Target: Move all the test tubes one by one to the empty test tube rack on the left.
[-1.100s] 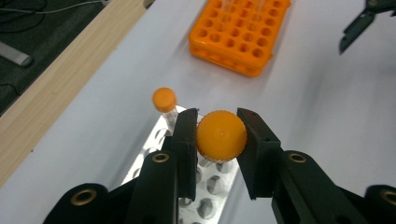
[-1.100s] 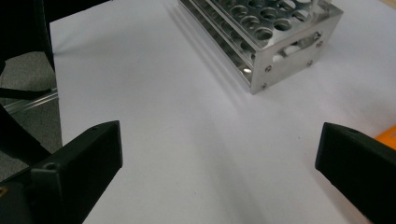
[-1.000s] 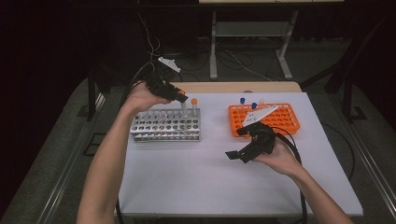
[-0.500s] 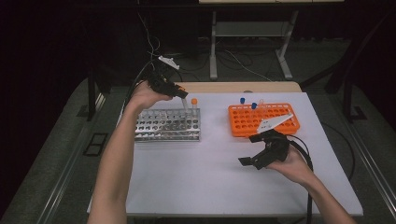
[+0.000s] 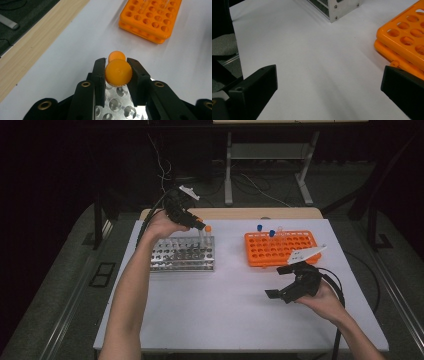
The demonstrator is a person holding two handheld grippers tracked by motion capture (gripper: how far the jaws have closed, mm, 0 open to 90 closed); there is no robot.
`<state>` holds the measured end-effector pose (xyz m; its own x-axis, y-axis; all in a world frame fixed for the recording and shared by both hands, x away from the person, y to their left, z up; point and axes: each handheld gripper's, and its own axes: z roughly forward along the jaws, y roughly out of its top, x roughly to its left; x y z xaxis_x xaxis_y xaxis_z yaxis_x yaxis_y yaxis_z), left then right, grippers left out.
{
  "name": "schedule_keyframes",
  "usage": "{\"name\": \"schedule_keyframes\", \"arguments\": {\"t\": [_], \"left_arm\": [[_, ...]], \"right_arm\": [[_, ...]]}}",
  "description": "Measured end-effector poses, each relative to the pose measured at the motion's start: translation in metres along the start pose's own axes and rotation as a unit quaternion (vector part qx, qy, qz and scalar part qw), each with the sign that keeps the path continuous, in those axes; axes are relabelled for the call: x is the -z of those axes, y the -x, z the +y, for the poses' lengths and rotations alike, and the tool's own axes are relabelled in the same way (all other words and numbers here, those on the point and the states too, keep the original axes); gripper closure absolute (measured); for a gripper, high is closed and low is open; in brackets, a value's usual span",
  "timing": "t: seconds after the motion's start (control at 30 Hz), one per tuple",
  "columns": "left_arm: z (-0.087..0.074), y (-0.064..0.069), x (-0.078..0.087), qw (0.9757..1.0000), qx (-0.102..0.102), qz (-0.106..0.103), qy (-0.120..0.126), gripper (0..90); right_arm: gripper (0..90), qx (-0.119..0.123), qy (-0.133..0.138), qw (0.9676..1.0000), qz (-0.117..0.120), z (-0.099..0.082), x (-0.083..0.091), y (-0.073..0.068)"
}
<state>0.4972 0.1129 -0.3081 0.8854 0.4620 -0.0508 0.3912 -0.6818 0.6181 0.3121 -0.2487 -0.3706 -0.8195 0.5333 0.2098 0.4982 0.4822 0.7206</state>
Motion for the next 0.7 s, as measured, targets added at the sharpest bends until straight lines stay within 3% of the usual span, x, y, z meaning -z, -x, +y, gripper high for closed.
{"name": "schedule_keyframes", "arguments": {"t": [0.13,0.33,0.5,0.7], "left_arm": [[-0.001,-0.001,-0.007,1.0,0.005,-0.005,-0.005,68.2],[-0.004,-0.004,-0.013,0.9994,0.029,-0.016,-0.006,66.8],[-0.005,-0.004,-0.011,0.9988,0.044,-0.017,-0.01,55.1],[-0.005,0.003,0.003,0.9981,0.061,-0.002,0.009,39.1]], "right_arm": [[0.3,-0.007,0.003,1.0,-0.004,-0.005,0.002,0.004],[0.3,-0.018,0.005,0.9998,-0.006,-0.012,0.004,0.01],[0.3,-0.023,0.005,0.9997,-0.007,-0.014,0.004,0.013],[0.3,-0.024,0.006,0.9996,-0.015,-0.012,0.005,0.018]]}}
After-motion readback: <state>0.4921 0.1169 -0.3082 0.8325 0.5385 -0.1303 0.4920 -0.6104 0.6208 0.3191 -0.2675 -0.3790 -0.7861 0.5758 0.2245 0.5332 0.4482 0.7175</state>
